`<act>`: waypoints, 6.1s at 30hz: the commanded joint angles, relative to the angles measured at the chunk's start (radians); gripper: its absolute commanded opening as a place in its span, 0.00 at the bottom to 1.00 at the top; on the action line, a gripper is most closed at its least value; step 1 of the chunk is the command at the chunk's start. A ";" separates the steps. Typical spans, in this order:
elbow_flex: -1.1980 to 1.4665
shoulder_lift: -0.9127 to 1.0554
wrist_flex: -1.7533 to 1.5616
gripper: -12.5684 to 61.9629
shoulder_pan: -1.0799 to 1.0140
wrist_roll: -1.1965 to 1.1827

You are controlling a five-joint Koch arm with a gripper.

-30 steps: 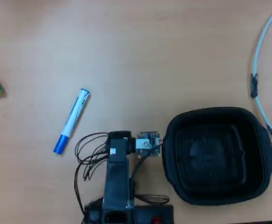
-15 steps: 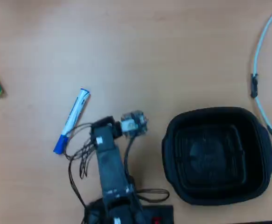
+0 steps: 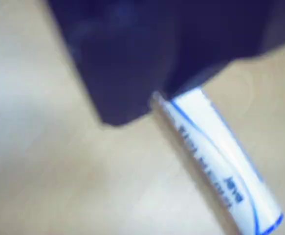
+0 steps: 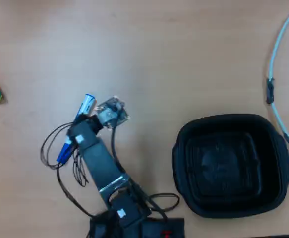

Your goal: Pick up the blue pen and put it in the black bowl

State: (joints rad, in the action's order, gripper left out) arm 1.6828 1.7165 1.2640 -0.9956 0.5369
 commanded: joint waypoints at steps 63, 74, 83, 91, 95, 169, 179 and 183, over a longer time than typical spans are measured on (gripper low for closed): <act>-0.002 -0.330 -0.114 0.94 0.144 0.006; -0.020 -0.402 -0.130 0.94 0.124 0.008; -0.064 -0.449 -0.129 0.94 0.124 0.005; -0.098 -0.472 -0.126 0.68 0.132 -0.031; -0.115 -0.482 -0.130 0.43 0.140 -0.078; -0.207 0.078 0.097 0.08 -1.042 -0.354; -0.164 0.072 -0.048 0.08 -1.336 -0.354; -0.143 0.072 -0.080 0.08 -1.420 -0.356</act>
State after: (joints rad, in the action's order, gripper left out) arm 1.5754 1.7518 1.2533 -2.3869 0.1871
